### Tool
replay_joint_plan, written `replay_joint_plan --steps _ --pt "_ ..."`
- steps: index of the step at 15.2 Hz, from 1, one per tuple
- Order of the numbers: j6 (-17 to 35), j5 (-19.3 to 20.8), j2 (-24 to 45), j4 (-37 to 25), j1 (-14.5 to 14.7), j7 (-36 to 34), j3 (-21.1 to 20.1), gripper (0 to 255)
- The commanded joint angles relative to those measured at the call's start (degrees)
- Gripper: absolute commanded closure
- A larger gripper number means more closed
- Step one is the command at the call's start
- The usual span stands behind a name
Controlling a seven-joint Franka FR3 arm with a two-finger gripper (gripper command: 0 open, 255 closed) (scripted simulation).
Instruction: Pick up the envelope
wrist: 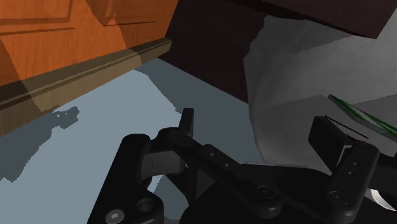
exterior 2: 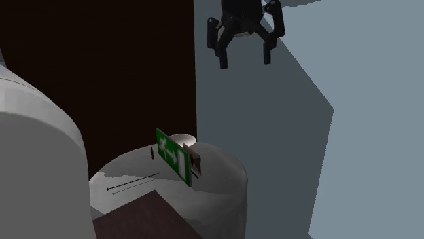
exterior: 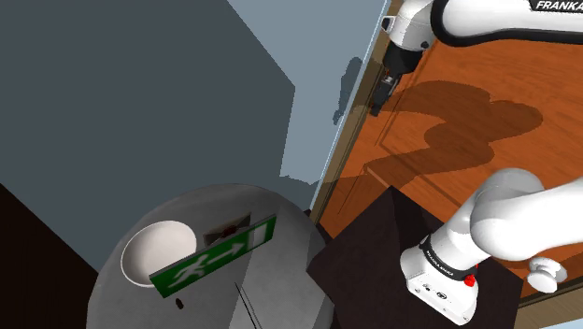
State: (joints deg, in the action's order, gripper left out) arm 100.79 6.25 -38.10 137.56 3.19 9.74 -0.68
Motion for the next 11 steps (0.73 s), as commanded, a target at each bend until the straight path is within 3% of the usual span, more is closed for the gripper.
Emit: replay_joint_plan --steps 1,11 --pt "3.97 -0.43 3.59 0.32 1.32 1.45 -0.27 0" --pt "19.90 -1.96 20.46 -0.52 6.69 10.24 -1.38 0"
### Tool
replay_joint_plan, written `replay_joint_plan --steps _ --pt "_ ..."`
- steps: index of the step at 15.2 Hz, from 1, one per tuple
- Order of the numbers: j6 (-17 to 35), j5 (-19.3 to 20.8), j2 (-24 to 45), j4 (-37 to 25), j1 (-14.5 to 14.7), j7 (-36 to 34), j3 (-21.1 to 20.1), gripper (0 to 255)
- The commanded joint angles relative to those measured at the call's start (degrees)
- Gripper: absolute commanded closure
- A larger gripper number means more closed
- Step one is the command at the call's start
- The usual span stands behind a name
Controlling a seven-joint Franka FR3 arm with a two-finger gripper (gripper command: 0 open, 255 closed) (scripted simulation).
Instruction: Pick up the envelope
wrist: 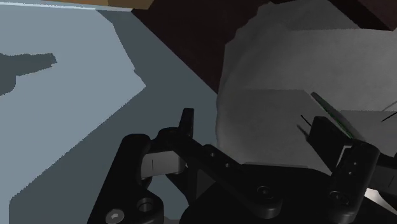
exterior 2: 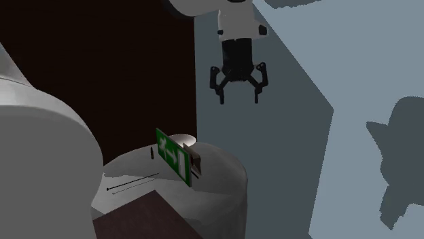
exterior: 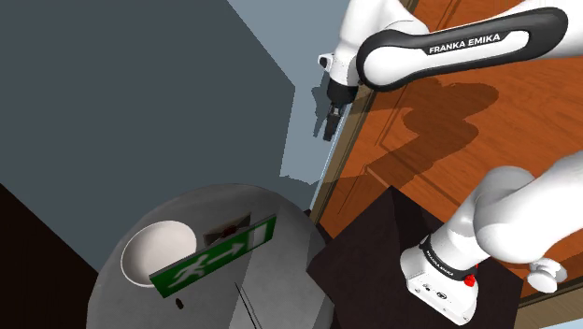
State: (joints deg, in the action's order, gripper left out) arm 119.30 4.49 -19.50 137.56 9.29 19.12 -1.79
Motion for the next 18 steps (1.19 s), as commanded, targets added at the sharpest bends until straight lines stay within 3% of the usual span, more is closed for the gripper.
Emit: replay_joint_plan --steps 1,18 --pt "2.79 -0.36 3.63 -0.88 1.10 1.73 -0.48 0" --pt "20.48 -0.08 33.47 -12.35 8.17 14.86 -6.55 0"
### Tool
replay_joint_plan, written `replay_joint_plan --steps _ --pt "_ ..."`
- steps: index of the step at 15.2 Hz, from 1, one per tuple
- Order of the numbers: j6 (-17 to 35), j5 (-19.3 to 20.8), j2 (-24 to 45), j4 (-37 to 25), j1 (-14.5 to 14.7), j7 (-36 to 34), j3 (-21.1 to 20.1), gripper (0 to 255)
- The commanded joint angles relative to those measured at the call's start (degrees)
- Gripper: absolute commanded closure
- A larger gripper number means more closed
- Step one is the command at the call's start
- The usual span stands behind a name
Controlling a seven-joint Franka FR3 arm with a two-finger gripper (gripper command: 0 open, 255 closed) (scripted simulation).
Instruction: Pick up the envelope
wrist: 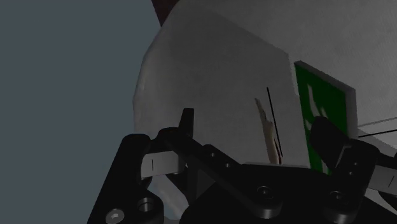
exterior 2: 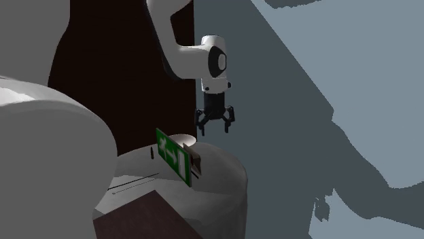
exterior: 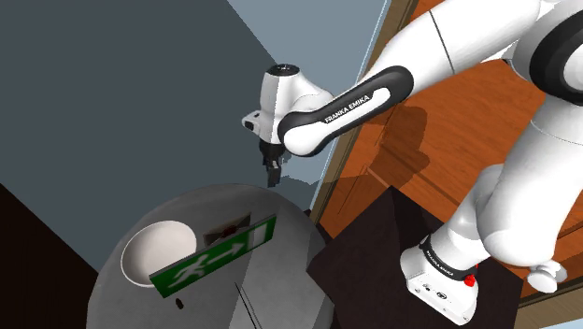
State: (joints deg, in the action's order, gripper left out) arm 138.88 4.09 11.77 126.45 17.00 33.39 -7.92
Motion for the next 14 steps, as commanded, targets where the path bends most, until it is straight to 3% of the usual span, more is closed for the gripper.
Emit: replay_joint_plan --steps 1,14 --pt "1.60 0.62 3.88 -2.15 0.87 1.19 -0.82 0" --pt "7.72 5.67 22.78 -13.75 6.68 7.20 -4.36 0"
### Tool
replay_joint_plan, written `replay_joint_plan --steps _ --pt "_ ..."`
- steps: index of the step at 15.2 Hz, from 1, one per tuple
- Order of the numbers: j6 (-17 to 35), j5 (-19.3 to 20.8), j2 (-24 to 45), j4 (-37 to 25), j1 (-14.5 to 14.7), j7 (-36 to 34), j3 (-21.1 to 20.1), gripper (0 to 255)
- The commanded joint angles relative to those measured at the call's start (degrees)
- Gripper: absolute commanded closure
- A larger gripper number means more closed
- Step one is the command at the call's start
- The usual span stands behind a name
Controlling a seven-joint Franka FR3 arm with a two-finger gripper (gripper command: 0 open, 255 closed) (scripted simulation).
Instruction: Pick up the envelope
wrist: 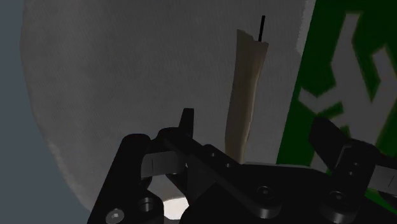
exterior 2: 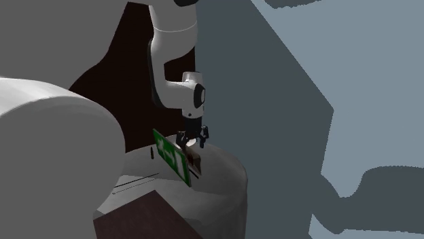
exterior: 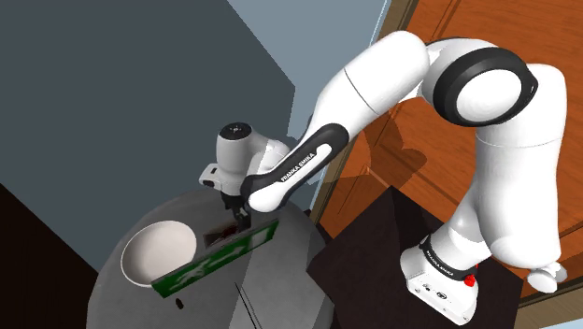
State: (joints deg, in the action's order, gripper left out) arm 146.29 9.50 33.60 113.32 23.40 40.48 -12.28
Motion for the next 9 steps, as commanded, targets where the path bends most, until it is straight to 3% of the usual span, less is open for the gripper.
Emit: replay_joint_plan --steps 1,8,9 --pt "0.81 0.43 1.59 -0.77 0.41 0.02 0.17 0" --pt "3.47 1.31 5.31 -1.83 1.13 -0.50 1.11 0" --pt "3.47 1.31 5.27 -1.78 1.15 -0.53 1.10 255"
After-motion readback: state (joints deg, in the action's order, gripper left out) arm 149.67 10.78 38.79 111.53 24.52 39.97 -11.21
